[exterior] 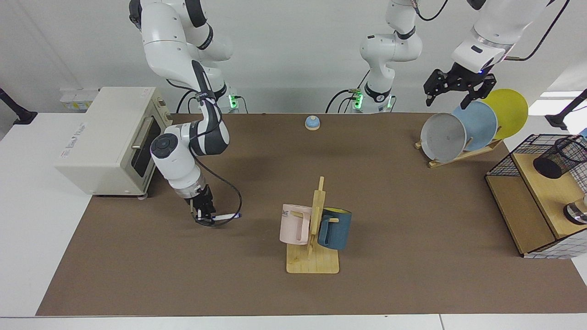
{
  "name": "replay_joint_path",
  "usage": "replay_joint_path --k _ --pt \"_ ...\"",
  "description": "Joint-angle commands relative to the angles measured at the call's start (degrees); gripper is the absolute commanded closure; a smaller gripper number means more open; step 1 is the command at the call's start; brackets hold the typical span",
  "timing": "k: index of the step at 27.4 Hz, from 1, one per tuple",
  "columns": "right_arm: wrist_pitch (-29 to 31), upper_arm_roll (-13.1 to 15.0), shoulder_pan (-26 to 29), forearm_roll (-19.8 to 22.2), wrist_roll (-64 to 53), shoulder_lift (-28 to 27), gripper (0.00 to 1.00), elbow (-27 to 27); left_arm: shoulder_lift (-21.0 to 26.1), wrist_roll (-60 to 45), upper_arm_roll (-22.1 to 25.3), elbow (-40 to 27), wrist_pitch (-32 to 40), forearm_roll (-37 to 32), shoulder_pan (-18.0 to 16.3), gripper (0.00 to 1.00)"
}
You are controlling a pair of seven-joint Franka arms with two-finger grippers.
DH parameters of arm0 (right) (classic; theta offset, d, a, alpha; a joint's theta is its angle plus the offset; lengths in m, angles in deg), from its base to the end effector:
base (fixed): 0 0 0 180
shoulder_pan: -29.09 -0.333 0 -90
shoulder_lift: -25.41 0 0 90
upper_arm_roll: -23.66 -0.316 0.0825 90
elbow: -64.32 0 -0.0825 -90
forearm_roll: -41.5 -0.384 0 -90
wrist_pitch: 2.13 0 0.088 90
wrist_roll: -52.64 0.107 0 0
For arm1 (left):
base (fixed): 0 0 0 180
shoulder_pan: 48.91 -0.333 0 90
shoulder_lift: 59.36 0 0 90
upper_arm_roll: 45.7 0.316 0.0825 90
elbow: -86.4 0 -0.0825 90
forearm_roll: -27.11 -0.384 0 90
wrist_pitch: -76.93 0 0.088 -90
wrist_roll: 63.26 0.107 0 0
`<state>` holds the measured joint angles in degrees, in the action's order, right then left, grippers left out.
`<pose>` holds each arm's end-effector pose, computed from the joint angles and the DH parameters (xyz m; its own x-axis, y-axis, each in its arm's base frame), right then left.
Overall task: Put markers into pen holder
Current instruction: 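Lift the marker with the right gripper and carry it toward the table middle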
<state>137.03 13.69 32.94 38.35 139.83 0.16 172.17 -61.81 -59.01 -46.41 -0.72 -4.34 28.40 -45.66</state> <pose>0.6423 0.0618 0.2883 0.1012 -0.9889 -0.1086 -0.9897 -0.0889 -0.1126 0.5236 -0.0391 0.6580 0.9876 -0.1460 -0.0575 -0.1447 -0.9891 0.0262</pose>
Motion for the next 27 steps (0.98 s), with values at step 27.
replay_joint_path --k 27 --pt "-41.9 -1.3 -0.2 -5.0 -1.2 25.9 1.00 -5.4 -1.6 0.1 -2.4 -1.1 0.9 0.0 0.5 0.00"
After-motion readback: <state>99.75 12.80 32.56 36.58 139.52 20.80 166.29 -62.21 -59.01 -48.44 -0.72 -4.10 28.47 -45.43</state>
